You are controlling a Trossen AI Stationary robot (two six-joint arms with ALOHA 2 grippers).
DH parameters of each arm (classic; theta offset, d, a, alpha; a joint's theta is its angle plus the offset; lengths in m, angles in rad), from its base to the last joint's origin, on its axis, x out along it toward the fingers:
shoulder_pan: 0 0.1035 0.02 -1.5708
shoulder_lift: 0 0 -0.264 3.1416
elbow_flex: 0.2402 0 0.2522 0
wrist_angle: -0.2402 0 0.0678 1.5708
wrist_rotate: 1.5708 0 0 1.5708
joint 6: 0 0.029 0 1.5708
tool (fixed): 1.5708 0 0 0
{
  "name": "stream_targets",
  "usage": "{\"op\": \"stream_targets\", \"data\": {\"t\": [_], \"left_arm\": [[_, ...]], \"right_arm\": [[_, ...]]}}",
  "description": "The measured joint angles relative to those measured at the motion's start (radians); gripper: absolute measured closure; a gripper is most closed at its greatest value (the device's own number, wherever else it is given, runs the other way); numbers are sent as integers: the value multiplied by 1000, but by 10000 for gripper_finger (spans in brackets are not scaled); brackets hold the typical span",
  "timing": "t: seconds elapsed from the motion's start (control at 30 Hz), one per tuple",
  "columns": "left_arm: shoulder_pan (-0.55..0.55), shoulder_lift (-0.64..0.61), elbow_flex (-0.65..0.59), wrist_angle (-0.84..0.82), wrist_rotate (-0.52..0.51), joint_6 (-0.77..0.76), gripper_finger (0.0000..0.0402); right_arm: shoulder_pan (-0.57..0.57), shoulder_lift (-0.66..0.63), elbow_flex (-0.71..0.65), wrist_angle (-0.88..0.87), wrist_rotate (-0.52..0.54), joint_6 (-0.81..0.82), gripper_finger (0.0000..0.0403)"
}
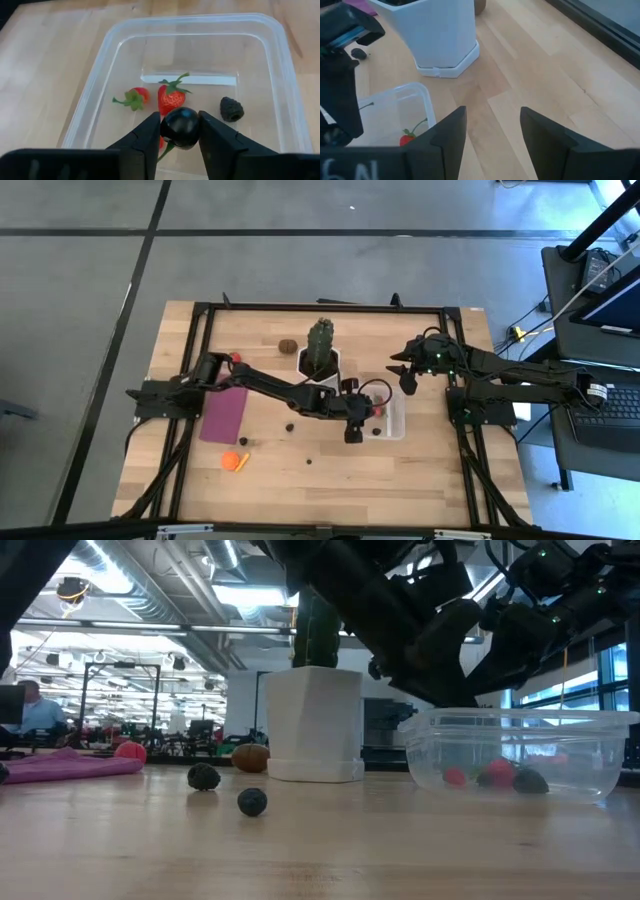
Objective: Pick and placing Produce into tupperware
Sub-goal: Put the black cherry into the transparent bin, then put the blackberry into the transparent bin
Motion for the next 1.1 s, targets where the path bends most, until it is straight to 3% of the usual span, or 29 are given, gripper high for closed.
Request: {"op": "stream_targets", "data": {"t": [0.3, 0.53, 0.83, 1.1], "left_arm": [[1, 0, 0, -1, 0, 21, 248], [1, -6, 0, -33, -11, 69, 261], [-23, -118, -3, -144, -56, 82, 283], [-67, -289, -204, -67, -156, 33, 301]], "right_arm": [[0, 0, 0, 0, 0, 0, 215], [0, 0, 0, 0, 0, 23, 215], [0, 0, 0, -35, -17, 39, 215], [1, 0, -1, -60, -25, 51, 215]]}}
